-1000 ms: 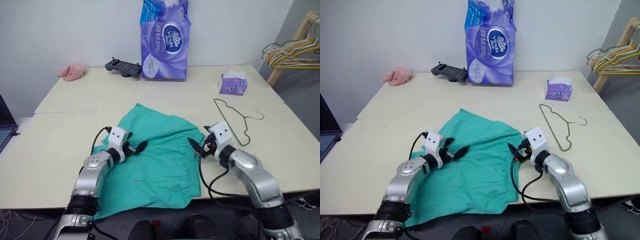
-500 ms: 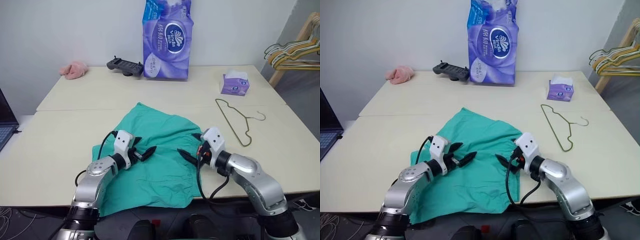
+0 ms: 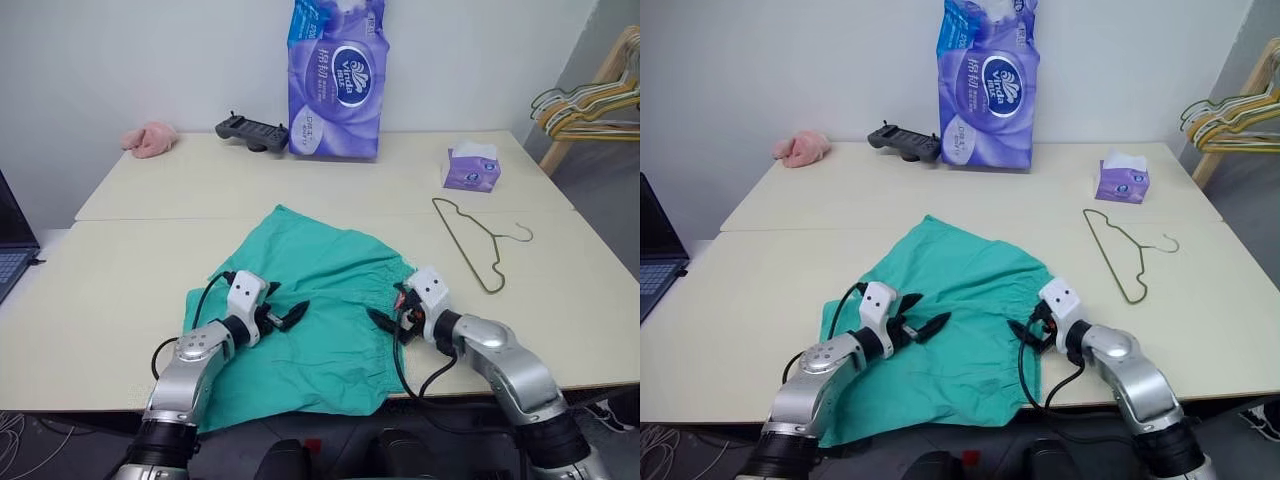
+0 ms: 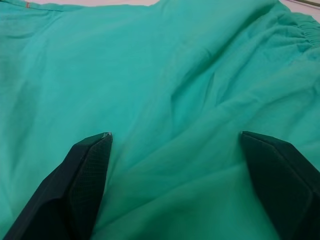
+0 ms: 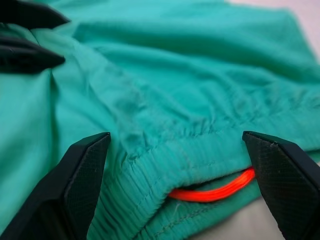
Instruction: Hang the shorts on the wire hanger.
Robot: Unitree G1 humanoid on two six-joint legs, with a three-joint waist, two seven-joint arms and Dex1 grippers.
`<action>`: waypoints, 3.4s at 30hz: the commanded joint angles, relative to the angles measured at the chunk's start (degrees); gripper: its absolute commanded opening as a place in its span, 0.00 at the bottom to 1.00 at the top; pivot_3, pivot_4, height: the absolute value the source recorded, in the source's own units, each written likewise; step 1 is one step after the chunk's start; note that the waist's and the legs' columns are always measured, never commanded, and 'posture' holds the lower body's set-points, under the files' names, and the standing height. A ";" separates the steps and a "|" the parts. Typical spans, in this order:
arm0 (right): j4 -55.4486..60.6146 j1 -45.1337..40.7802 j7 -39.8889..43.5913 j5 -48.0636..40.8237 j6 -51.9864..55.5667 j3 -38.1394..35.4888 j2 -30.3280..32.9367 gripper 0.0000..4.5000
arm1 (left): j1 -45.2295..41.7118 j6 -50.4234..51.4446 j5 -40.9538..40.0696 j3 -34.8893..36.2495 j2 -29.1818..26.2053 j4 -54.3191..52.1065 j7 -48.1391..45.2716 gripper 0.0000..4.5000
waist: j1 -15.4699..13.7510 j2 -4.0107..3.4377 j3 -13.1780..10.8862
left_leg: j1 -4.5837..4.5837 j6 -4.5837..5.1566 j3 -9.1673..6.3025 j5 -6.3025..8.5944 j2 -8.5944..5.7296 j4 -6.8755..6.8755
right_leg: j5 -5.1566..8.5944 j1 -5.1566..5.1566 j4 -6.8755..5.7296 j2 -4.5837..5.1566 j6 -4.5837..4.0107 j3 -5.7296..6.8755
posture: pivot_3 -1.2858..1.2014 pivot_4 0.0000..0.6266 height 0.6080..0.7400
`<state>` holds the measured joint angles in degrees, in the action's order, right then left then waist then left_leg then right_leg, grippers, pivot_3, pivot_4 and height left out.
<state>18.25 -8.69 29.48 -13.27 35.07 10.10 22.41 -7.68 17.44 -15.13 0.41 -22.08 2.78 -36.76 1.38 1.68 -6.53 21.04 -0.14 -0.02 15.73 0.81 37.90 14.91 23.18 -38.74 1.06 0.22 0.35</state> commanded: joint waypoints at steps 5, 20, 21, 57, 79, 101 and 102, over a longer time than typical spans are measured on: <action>16.54 1.25 2.11 -10.39 8.72 -8.34 4.09 1.00 | -7.41 7.15 -7.42 1.68 -2.69 -8.70 -4.86 0.96 | 0.00 0.06 -0.04 | 0.09 0.00 -0.08 0.00 -0.01 0.03 | 0.00 0.01 0.04 0.00 0.01 0.07 | 0.51 0.12 1.00; -2.03 -8.08 -15.05 -10.27 21.58 -28.10 3.59 1.00 | -18.95 4.63 -8.50 -5.10 2.30 -4.31 -12.01 0.96 | 0.16 0.06 -0.04 | 0.13 0.00 0.09 0.00 -0.14 0.03 | -0.01 0.02 0.12 -0.09 0.02 -0.09 | 0.50 0.11 1.00; -4.12 -9.26 -15.09 -10.28 21.17 -28.51 3.79 1.00 | -20.25 2.98 -7.44 -5.56 3.15 -2.96 -11.81 0.96 | 0.21 0.06 -0.04 | 0.14 0.00 0.12 0.00 -0.15 0.03 | -0.01 0.03 0.12 -0.16 0.03 -0.11 | 0.50 0.10 1.00; -68.74 -35.95 12.79 8.31 6.79 -8.50 15.79 0.74 | -31.73 -7.21 1.60 -13.54 6.22 11.06 -22.04 0.97 | 1.51 0.13 0.07 | -0.11 0.03 0.95 0.01 -0.09 0.04 | -0.33 0.07 0.22 -0.37 0.24 -1.18 | 0.51 0.08 1.00; -67.14 -36.57 6.15 23.17 -29.63 -3.93 26.31 0.00 | -39.00 -12.90 2.55 -8.52 6.26 22.35 -18.94 0.97 | 1.51 0.14 0.45 | -0.02 0.01 1.06 0.01 -0.23 0.05 | -0.33 0.18 0.20 -0.24 0.26 -1.27 | 0.50 0.07 1.00; -62.02 -42.10 -25.87 65.65 -87.38 14.08 47.80 0.00 | -56.32 -3.42 3.04 -8.68 0.30 44.77 -44.88 0.97 | 4.59 -0.21 0.71 | -0.04 -0.30 1.84 -0.03 -0.34 0.03 | -0.16 0.58 -0.02 -0.23 0.63 -2.06 | 0.47 0.00 1.00; -61.67 -42.61 -25.69 65.43 -87.74 14.00 47.56 0.00 | -56.07 -3.63 3.44 -9.14 0.18 44.62 -45.75 0.97 | 4.85 -0.21 0.72 | -0.07 -0.31 1.87 -0.03 -0.33 0.01 | -0.18 0.58 -0.05 -0.24 0.60 -2.11 | 0.47 0.00 1.00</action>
<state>-44.68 -49.76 3.78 52.88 -52.02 25.84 69.66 -63.51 13.63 -12.26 -8.38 -20.81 48.84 -80.09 6.23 1.46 -5.81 20.94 -0.50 1.84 15.72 0.48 37.92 14.74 23.76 -38.85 0.82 0.84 -1.77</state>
